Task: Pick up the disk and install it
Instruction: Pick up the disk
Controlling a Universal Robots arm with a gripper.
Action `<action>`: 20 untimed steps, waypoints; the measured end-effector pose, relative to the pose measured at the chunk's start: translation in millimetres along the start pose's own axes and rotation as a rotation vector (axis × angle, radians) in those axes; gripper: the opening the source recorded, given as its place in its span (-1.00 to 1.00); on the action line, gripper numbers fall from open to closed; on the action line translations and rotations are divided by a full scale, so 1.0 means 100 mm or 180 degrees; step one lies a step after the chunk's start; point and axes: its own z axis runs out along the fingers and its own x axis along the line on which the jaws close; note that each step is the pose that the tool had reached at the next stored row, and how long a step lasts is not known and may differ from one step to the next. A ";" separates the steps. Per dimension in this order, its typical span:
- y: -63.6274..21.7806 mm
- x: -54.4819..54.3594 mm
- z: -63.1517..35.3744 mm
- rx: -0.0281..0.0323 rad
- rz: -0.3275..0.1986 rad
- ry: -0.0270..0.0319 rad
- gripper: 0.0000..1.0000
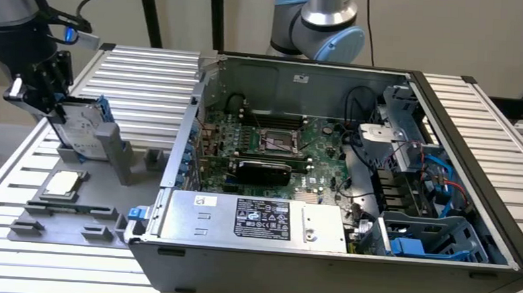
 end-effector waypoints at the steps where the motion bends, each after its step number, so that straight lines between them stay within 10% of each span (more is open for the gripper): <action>1: 0.000 0.00 0.000 0.0000 0.0000 0.0000 -1.00; 20: 0.001 0.01 -0.030 0.0002 0.0001 -0.0002 -1.00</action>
